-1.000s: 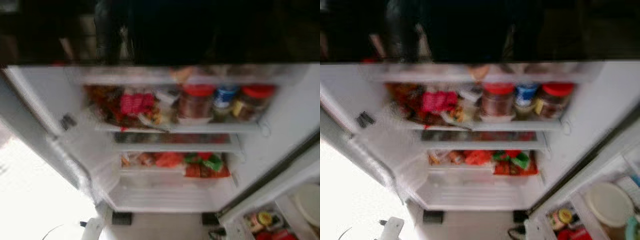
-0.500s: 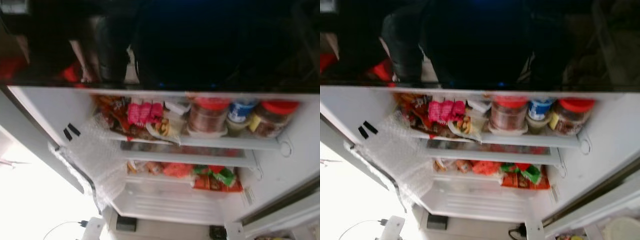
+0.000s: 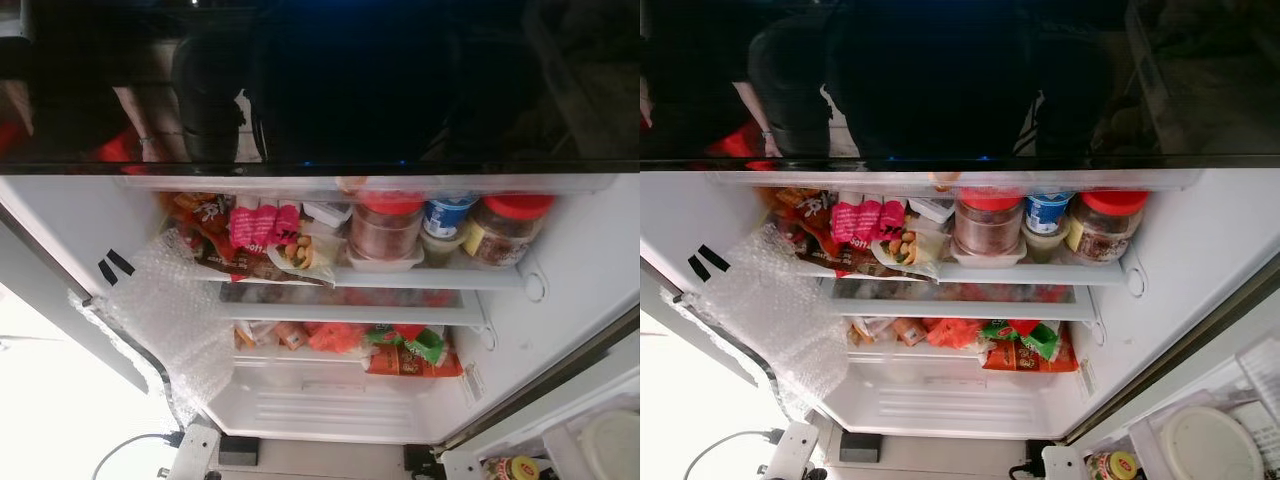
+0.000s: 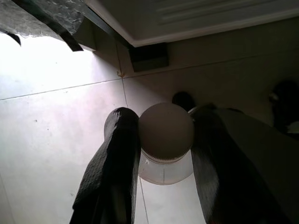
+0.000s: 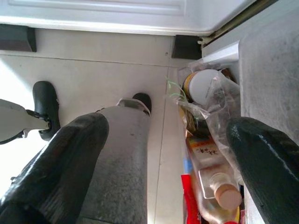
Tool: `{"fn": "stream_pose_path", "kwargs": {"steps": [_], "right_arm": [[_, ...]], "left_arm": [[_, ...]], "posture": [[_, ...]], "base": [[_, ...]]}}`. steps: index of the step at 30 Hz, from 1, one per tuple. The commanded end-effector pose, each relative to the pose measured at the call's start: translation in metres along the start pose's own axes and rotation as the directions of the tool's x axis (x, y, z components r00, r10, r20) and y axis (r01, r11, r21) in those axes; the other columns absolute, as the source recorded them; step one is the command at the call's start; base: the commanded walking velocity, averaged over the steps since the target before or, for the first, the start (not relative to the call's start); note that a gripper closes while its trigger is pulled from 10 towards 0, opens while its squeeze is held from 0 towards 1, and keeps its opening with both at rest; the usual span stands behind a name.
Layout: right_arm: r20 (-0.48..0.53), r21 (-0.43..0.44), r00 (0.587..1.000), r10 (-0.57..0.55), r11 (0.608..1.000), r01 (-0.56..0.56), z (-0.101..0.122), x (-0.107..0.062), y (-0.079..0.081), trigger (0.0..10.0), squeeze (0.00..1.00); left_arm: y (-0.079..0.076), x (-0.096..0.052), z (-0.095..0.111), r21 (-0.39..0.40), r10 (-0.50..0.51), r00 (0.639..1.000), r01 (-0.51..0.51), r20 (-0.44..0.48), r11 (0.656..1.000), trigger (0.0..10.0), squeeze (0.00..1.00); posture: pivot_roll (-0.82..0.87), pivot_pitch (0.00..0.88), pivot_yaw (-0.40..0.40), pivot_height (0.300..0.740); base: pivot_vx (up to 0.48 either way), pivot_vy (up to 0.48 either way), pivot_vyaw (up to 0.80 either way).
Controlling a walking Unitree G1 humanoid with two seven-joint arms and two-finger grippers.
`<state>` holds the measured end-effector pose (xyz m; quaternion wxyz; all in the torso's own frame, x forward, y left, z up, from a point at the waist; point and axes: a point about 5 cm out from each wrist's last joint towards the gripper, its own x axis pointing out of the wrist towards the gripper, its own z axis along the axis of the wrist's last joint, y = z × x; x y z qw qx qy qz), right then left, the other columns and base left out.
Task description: Restocking fridge
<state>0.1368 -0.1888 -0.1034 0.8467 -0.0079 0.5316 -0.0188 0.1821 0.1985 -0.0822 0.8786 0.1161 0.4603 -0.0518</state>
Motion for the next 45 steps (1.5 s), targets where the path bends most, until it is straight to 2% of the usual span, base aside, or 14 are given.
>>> {"fn": "stream_pose_path", "kwargs": {"steps": [1, 7, 14, 28, 32, 34, 38, 39, 41, 43, 45], "right_arm": [[-0.008, 0.018, 0.999, -0.041, 0.999, 0.041, -0.003, -0.001, -0.012, 10.0, 0.0], [-0.01, 0.01, 0.999, -0.036, 0.999, 0.036, -0.003, -0.001, -0.012, 10.0, 0.0], [-0.006, 0.009, 0.999, -0.034, 0.999, 0.034, -0.001, -0.001, -0.011, 10.0, 0.0], [-0.005, 0.021, 1.0, -0.027, 0.999, 0.027, -0.001, -0.001, -0.009, 10.0, 0.0], [-0.001, 0.024, 1.0, -0.026, 0.999, 0.026, -0.001, -0.001, -0.01, 10.0, 0.0], [-0.001, 0.023, 1.0, -0.025, 0.999, 0.025, -0.001, -0.001, -0.01, 10.0, 0.0], [0.003, 0.025, 1.0, -0.024, 0.999, 0.024, -0.001, -0.001, -0.01, 10.0, 0.0], [0.002, 0.021, 1.0, -0.021, 1.0, 0.021, -0.001, -0.001, -0.01, 10.0, 0.0], [0.001, 0.02, 1.0, -0.02, 1.0, 0.02, -0.001, -0.001, -0.01, 10.0, 0.0], [0.001, 0.026, 1.0, -0.019, 0.999, 0.019, -0.002, -0.001, -0.01, 10.0, 0.0], [-0.001, 0.023, 1.0, -0.016, 1.0, 0.017, -0.003, -0.001, -0.009, 10.0, 0.0]], "left_arm": [[0.003, -0.002, -0.007, -0.007, 0.005, 1.0, -0.006, -0.021, 1.0, 10.0, 0.0], [0.003, -0.002, -0.007, -0.009, 0.005, 1.0, -0.005, -0.018, 1.0, 10.0, 0.0], [0.003, -0.001, -0.006, -0.01, 0.008, 1.0, -0.008, -0.015, 1.0, 10.0, 0.0], [0.004, -0.001, -0.006, 0.001, 0.015, 1.0, -0.015, -0.019, 1.0, 10.0, 0.0], [0.007, -0.001, 0.0, 0.007, 0.028, 1.0, -0.028, 0.007, 1.0, 10.0, 0.0], [0.009, 0.001, 0.013, 0.006, 0.031, 0.998, -0.031, 0.058, 0.999, 10.0, 0.0], [0.013, 0.003, 0.061, 0.03, 0.016, 0.97, -0.024, 0.243, 0.999, 10.0, 0.0], [0.014, 0.001, 0.082, 0.048, 0.01, 0.946, -0.027, 0.324, 0.999, 10.0, 0.0], [0.015, 0.0, 0.089, 0.049, 0.008, 0.936, -0.027, 0.353, 0.998, 10.0, 0.0], [0.018, -0.008, 0.129, 0.043, -0.013, 0.858, -0.01, 0.514, 0.999, 10.0, 0.0], [0.017, -0.012, 0.143, 0.039, -0.03, 0.821, 0.009, 0.57, 0.999, 10.0, 0.0]], "posture": [[0.01, 0.085, 0.02, 0.74], [0.01, 0.078, 0.02, 0.74], [0.01, 0.071, 0.021, 0.74], [0.01, 0.085, 0.021, 0.74], [0.01, 0.087, 0.02, 0.74], [0.01, 0.088, 0.019, 0.74], [0.01, 0.088, 0.018, 0.74], [0.01, 0.087, 0.019, 0.74], [0.01, 0.087, 0.019, 0.74], [0.01, 0.086, 0.02, 0.74], [0.01, 0.086, 0.02, 0.74]], "base": [[0.0, 0.0, 0.0], [0.0, 0.0, 0.0], [-0.333, 0.0, 0.0], [0.0, 0.0, 0.0], [0.0, 0.0, 0.0], [0.0, 0.0, 0.0], [0.0, 0.0, 0.0], [0.0, 0.0, 0.0], [0.0, 0.0, 0.0], [0.0, 0.0, 0.0], [0.0, 0.0, 0.0]]}}
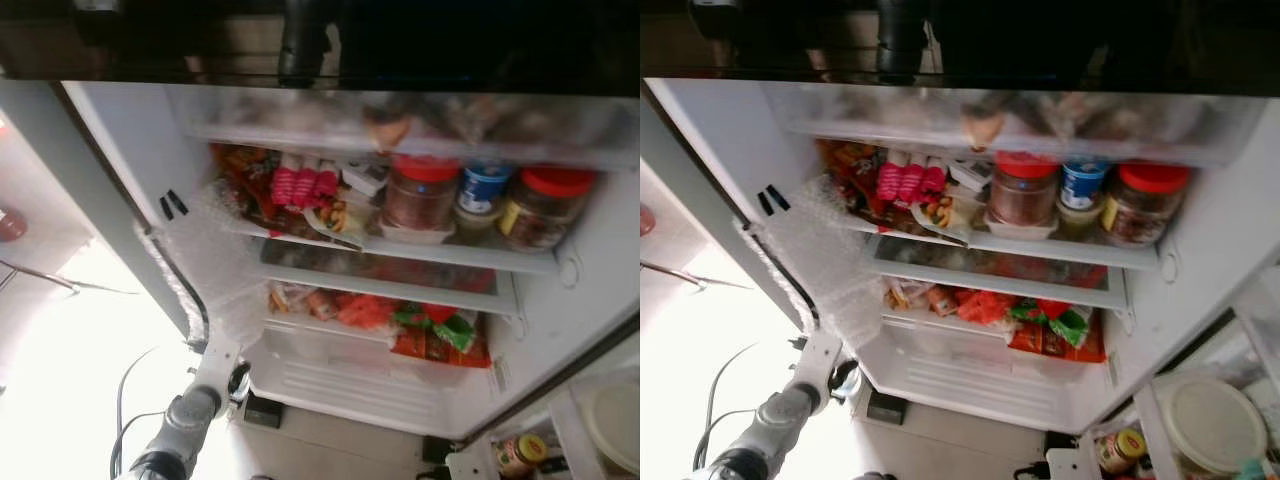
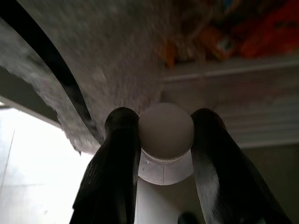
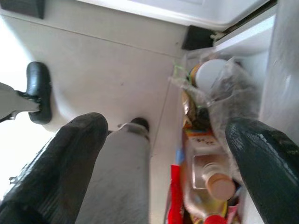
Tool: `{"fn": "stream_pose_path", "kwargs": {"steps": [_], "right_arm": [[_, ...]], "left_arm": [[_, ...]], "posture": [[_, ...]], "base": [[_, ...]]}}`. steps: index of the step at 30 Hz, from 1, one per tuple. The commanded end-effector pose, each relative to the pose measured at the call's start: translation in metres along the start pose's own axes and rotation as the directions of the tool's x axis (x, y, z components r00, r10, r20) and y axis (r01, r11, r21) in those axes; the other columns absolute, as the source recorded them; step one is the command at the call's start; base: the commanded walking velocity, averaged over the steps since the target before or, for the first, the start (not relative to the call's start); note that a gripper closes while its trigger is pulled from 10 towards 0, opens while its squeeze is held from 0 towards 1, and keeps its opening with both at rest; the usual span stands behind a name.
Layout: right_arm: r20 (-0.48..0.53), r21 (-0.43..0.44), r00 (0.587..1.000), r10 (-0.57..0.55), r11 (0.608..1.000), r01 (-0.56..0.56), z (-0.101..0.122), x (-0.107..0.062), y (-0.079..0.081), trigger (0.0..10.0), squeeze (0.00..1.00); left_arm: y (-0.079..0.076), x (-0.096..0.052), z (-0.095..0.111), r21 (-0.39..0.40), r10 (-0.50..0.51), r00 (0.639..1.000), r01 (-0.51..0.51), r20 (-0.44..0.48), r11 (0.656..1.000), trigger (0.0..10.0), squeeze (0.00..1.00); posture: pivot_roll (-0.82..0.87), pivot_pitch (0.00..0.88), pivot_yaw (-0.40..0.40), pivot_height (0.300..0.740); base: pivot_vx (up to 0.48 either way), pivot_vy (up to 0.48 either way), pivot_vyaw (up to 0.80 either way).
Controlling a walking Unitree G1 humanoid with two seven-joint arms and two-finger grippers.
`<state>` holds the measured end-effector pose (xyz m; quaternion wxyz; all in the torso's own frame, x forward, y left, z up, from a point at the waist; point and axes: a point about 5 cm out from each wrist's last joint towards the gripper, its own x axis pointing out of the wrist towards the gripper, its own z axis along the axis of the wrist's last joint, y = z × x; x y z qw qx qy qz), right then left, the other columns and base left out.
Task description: Restocking fridge
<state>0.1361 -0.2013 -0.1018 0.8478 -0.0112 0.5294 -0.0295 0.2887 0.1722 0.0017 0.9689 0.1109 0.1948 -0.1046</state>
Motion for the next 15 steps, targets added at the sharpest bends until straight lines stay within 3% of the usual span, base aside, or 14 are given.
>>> {"fn": "stream_pose_path", "kwargs": {"steps": [1, 3, 7, 10, 12, 15], "right_arm": [[-0.007, 0.017, 1.0, 0.007, 1.0, -0.007, -0.004, 0.0, 0.004, 10.0, 0.0], [-0.008, 0.017, 1.0, 0.007, 1.0, -0.007, -0.004, 0.0, 0.004, 10.0, 0.0], [-0.011, 0.014, 1.0, 0.01, 1.0, -0.01, -0.005, 0.0, 0.005, 10.0, 0.0], [-0.015, 0.008, 1.0, 0.016, 1.0, -0.016, -0.006, 0.0, 0.007, 10.0, 0.0], [-0.015, 0.005, 1.0, 0.019, 1.0, -0.019, -0.006, 0.0, 0.007, 10.0, 0.0], [-0.009, 0.005, 1.0, 0.024, 1.0, -0.024, -0.005, 0.0, 0.008, 10.0, 0.0]], "left_arm": [[0.006, 0.002, 0.02, 0.002, -0.013, 0.993, 0.013, 0.118, 1.0, 10.0, 0.0], [0.005, 0.003, 0.024, 0.008, -0.022, 0.99, 0.021, 0.14, 1.0, 10.0, 0.0], [-0.008, -0.002, 0.039, 0.064, -0.092, 0.958, 0.077, 0.271, 0.995, 10.0, 0.0], [-0.009, -0.007, 0.038, 0.076, -0.104, 0.946, 0.085, 0.305, 0.994, 10.0, 0.0], [-0.009, -0.011, 0.037, 0.044, -0.097, 0.941, 0.088, 0.323, 0.995, 10.0, 0.0], [-0.009, -0.016, 0.042, 0.076, -0.112, 0.925, 0.091, 0.364, 0.993, 10.0, 0.0]], "posture": [[0.01, 0.088, 0.022, 0.74], [0.01, 0.087, 0.022, 0.74], [0.01, 0.088, 0.023, 0.74], [0.01, 0.09, 0.024, 0.74], [0.0, 0.093, 0.021, 0.74], [0.01, 0.096, 0.018, 0.74]], "base": [[0.0, 0.0, 0.0], [0.0, 0.0, 0.0], [0.0, 0.0, 0.0], [0.0, 0.0, 0.0], [0.0, 0.0, 0.0], [0.0, 0.0, 0.0]]}}
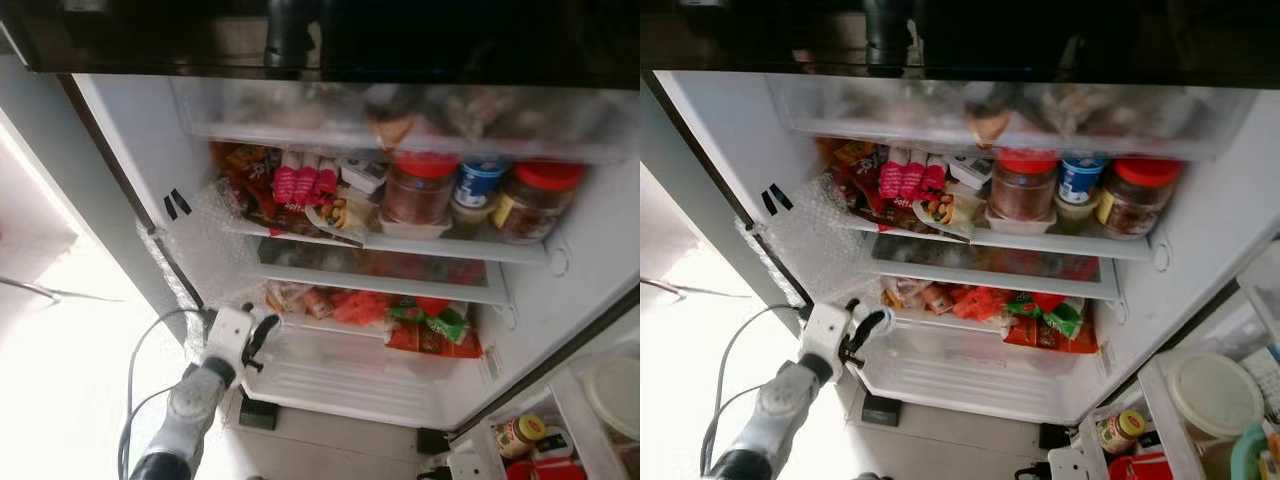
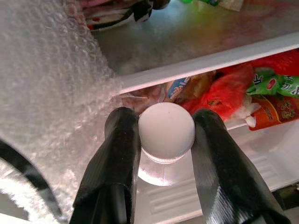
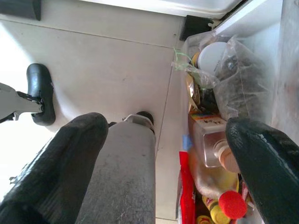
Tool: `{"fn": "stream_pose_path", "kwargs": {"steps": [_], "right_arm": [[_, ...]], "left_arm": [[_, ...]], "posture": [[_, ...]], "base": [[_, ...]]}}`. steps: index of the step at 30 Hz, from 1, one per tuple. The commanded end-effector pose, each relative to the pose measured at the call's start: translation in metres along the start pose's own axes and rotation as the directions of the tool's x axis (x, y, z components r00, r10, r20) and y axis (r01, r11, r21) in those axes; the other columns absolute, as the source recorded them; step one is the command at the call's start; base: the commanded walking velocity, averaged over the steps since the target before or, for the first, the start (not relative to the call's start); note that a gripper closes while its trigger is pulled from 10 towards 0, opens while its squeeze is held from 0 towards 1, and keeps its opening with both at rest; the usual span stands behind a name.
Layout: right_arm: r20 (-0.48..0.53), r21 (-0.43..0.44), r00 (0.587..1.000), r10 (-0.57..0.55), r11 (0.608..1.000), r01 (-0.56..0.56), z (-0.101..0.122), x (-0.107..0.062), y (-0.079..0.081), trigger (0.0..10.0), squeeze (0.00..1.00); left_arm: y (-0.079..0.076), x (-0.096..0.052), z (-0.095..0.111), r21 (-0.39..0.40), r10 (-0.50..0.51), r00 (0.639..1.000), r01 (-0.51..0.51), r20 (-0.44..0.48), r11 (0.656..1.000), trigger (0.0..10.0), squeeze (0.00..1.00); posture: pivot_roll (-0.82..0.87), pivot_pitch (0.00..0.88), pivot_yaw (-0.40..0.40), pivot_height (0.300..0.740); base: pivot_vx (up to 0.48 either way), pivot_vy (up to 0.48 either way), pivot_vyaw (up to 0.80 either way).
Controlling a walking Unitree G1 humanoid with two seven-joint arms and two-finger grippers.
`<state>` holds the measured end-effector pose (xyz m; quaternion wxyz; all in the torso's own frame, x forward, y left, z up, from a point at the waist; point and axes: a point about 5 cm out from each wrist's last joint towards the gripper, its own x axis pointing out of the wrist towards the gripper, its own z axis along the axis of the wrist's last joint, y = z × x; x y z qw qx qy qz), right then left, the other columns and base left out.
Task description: Restocking fridge
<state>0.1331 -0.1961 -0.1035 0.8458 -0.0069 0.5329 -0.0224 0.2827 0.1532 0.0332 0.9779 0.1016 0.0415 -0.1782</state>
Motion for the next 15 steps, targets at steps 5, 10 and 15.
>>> {"fn": "stream_pose_path", "kwargs": {"steps": [5, 10, 15], "right_arm": [[-0.032, -0.024, 0.999, 0.007, 1.0, -0.008, -0.006, -0.001, 0.001, 10.0, 0.0], [-0.044, -0.022, 0.999, -0.005, 1.0, 0.004, -0.013, -0.002, -0.007, 10.0, 0.0], [-0.064, -0.026, 0.998, -0.009, 1.0, 0.007, -0.021, -0.004, -0.013, 10.0, 0.0]], "left_arm": [[0.0, 0.008, 0.017, 0.027, 0.005, 0.997, -0.007, 0.072, 1.0, 10.0, 0.0], [-0.003, 0.014, 0.024, 0.037, -0.009, 0.996, 0.006, 0.087, 0.999, 10.0, 0.0], [-0.006, 0.018, 0.031, 0.062, -0.036, 0.994, 0.03, 0.103, 0.998, 10.0, 0.0]], "posture": [[0.01, 0.094, 0.016, 0.74], [0.01, 0.092, 0.021, 0.74], [0.01, 0.088, 0.023, 0.74]], "base": [[0.0, 0.0, 0.0], [0.0, 0.0, 0.0], [0.0, 0.0, 0.0]]}}
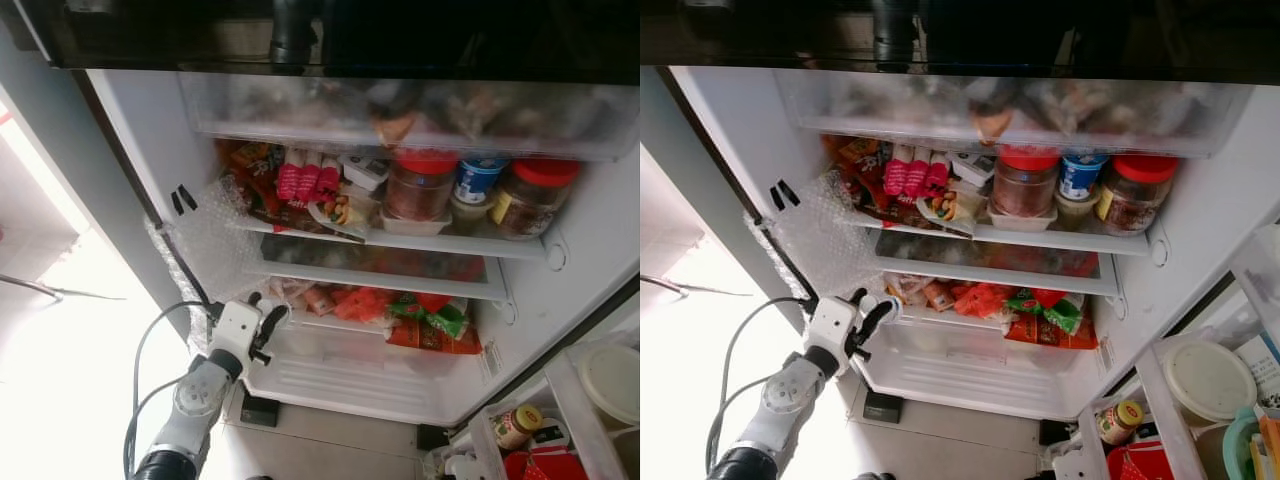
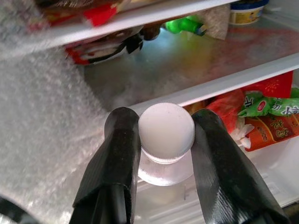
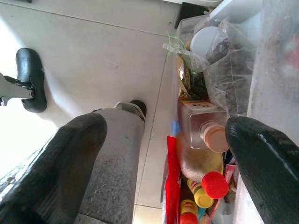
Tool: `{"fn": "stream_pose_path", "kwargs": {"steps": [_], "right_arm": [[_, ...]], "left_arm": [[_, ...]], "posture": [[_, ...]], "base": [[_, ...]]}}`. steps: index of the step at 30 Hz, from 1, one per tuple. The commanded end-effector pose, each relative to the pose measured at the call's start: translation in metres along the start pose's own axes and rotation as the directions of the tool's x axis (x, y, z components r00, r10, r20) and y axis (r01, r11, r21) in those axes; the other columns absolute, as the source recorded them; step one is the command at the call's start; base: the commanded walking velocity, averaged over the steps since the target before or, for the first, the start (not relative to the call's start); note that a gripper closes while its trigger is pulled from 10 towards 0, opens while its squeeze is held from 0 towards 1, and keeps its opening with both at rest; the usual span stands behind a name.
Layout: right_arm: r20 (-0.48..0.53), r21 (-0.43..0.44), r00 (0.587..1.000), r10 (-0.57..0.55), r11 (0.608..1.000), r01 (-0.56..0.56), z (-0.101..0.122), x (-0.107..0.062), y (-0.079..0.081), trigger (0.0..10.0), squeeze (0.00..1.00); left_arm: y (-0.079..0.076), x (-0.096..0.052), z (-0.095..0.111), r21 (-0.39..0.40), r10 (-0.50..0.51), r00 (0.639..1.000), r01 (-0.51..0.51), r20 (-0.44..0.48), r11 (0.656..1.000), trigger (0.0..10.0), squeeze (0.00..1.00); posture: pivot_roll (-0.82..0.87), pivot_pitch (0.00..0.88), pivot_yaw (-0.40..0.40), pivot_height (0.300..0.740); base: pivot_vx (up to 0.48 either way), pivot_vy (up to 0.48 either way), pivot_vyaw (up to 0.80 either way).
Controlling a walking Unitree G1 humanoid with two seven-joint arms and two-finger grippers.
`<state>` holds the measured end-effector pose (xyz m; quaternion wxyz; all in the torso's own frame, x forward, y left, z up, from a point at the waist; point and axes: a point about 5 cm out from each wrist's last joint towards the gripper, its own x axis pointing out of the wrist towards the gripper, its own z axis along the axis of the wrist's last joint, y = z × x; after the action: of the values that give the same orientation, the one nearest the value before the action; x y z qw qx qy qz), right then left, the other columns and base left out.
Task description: Restocking fridge
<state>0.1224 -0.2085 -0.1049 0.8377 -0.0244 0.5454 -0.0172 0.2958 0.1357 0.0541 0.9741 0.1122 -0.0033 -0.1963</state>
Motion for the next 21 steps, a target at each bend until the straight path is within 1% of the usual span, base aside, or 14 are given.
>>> {"fn": "stream_pose_path", "kwargs": {"steps": [1, 3, 11, 14, 15, 21], "right_arm": [[-0.038, 0.003, 0.999, 0.002, 1.0, -0.002, -0.014, -0.002, -0.001, 10.0, 0.0], [-0.04, -0.006, 0.999, 0.001, 1.0, -0.001, -0.016, -0.002, 0.0, 10.0, 0.0], [-0.029, -0.017, 1.0, 0.009, 1.0, -0.009, -0.011, 0.0, 0.009, 10.0, 0.0], [-0.017, -0.001, 1.0, 0.013, 1.0, -0.013, -0.008, 0.0, 0.011, 10.0, 0.0], [-0.011, 0.005, 1.0, 0.019, 1.0, -0.019, -0.006, 0.0, 0.012, 10.0, 0.0], [0.007, 0.011, 1.0, 0.022, 1.0, -0.022, -0.004, 0.0, 0.013, 10.0, 0.0]], "left_arm": [[0.001, 0.004, 0.006, 0.027, -0.009, 1.0, 0.008, 0.016, 1.0, 10.0, 0.0], [0.002, 0.005, 0.007, 0.025, -0.007, 1.0, 0.006, 0.017, 1.0, 10.0, 0.0], [0.0, 0.006, 0.009, 0.03, -0.02, 1.0, 0.019, 0.02, 0.999, 10.0, 0.0], [0.0, 0.007, 0.01, 0.039, -0.029, 0.999, 0.029, 0.02, 0.999, 10.0, 0.0], [-0.001, 0.008, 0.01, 0.042, -0.034, 0.999, 0.033, 0.021, 0.999, 10.0, 0.0], [0.0, 0.009, 0.012, 0.043, -0.032, 0.999, 0.031, 0.024, 0.999, 10.0, 0.0]], "posture": [[0.01, 0.086, 0.023, 0.74], [0.01, 0.085, 0.024, 0.74], [0.01, 0.076, 0.027, 0.74], [0.01, 0.075, 0.027, 0.735], [0.01, 0.078, 0.028, 0.725], [0.02, 0.081, 0.028, 0.725]], "base": [[0.0, 0.0, 0.0], [0.0, 0.0, 0.0], [0.0, 0.0, 0.0], [0.0, 0.0, 0.0], [0.0, 0.0, 0.0], [0.0, 0.0, 0.0]]}}
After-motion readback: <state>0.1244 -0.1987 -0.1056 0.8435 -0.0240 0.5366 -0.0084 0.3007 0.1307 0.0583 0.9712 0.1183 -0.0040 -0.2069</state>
